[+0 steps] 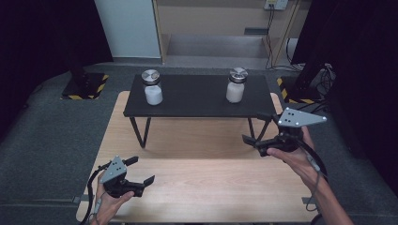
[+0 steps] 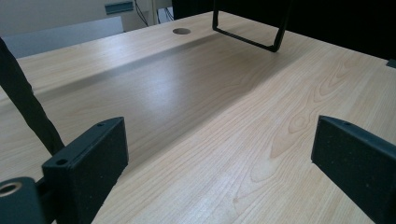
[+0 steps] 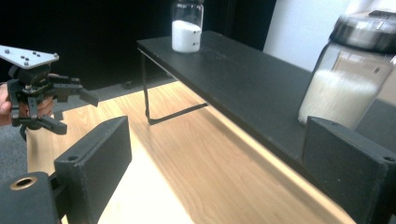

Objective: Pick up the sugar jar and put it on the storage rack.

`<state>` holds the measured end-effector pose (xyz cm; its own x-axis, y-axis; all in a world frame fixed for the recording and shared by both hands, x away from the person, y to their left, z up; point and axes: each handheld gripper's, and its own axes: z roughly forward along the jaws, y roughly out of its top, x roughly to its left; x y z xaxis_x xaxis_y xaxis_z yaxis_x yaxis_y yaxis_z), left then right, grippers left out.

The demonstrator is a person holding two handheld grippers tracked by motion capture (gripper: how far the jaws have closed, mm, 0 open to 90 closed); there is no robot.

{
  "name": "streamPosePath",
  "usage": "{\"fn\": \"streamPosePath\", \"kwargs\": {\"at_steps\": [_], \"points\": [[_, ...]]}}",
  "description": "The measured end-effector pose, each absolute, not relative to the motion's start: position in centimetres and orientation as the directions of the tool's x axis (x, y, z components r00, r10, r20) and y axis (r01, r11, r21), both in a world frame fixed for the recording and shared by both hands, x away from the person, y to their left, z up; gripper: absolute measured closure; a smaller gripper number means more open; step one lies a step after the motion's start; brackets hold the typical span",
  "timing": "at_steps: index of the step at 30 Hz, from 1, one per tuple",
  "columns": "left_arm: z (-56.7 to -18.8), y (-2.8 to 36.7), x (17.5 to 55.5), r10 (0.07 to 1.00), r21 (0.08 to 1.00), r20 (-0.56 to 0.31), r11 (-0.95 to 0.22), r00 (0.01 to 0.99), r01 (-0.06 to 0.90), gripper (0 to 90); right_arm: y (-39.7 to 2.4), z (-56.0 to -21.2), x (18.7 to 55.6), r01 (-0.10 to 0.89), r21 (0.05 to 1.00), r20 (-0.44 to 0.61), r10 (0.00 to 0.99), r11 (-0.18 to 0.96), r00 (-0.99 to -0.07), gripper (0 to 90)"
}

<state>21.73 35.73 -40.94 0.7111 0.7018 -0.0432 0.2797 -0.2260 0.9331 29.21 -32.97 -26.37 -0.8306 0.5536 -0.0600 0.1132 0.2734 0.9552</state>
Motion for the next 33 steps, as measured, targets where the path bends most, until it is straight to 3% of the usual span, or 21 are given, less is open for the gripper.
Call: {"fn": "streamPosePath", "kwargs": {"at_steps": [13,33], "points": [[-40.9,35.7,21.8,0.697,0.933,-0.04,-0.23,0.716,0.277,2.8,-31.7,-31.1,28.3,0.101,0.943,-0.095,0.548,0.317,-0.831,7.5],[-41.0,35.6,21.9,0.696,0.931,-0.037,-0.238,0.717,0.279,2.8,-31.0,-39.4,28.5,0.173,0.95,-0.018,0.599,0.259,-0.801,7.6]]}}
